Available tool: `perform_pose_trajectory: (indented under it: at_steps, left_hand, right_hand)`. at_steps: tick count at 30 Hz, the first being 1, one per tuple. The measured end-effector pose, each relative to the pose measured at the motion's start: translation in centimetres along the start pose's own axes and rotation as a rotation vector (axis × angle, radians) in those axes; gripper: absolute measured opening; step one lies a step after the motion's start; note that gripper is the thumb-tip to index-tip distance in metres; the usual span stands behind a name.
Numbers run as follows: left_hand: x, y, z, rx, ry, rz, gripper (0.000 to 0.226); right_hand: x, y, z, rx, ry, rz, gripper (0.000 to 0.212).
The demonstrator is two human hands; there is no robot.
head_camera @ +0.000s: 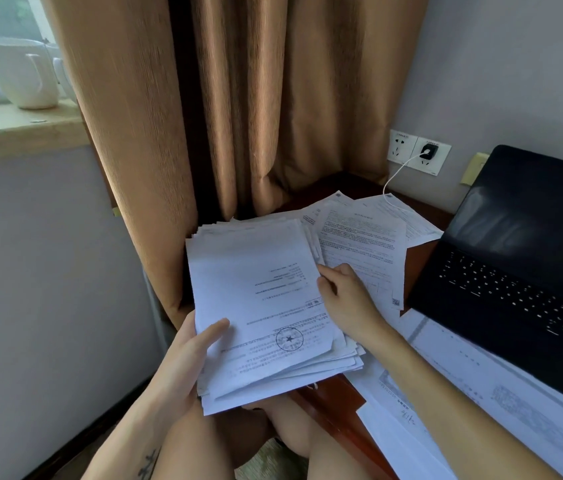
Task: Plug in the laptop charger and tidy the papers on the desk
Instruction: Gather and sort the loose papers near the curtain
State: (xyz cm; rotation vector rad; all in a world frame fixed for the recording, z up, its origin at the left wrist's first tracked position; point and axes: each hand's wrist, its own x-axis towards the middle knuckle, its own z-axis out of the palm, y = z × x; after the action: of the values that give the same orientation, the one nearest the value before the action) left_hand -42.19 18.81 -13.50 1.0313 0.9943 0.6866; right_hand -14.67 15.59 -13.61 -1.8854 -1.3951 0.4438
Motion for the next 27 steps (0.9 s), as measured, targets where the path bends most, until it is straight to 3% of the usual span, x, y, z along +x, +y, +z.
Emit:
perform_pose_trajectory:
  at_steps: [4, 6, 9, 13, 17, 22, 27]
  left_hand:
    - [0.2, 0.0, -0.2, 0.015, 0.006, 0.006, 0.033]
    - [0.2, -0.1, -0.2, -0.001, 0.038, 0.022, 0.034]
    - [0.0, -0.2, -0.5, -0.042, 0.075, 0.036, 0.037]
    - [-0.4, 0.0, -1.6, -0.096, 0.101, 0.044, 0.042]
    - [-1.1, 0.7, -2.7, -0.117, 0.132, 0.05, 0.044]
    - [-1.5, 1.1, -4.1, -0.147, 0.164, 0.065, 0.044]
    - [-1.6, 0.6, -4.8, -0.159, 0.16, 0.066, 0.043]
  right_hand:
    - [0.4, 0.6, -0.5, -0.058, 0.064, 0.032, 0.037]
    - [0.2, 1.8, -1.8, -0.198, 0.087, 0.019, 0.04]
    - [-0.9, 3.8, -4.2, -0.457, -0.068, -0.007, 0.063]
    - [-1.3, 4.4, -6.6, -0.51, -0.353, 0.067, 0.096]
    - [-0.6, 3.9, -7.3, -0.585, -0.387, 0.045, 0.102]
    - [-0.7, 3.6, -6.8, -0.616, -0.503, 0.099, 0.124]
    - [-0.7, 3.7, -6.8, -0.644, -0.491, 0.081, 0.122]
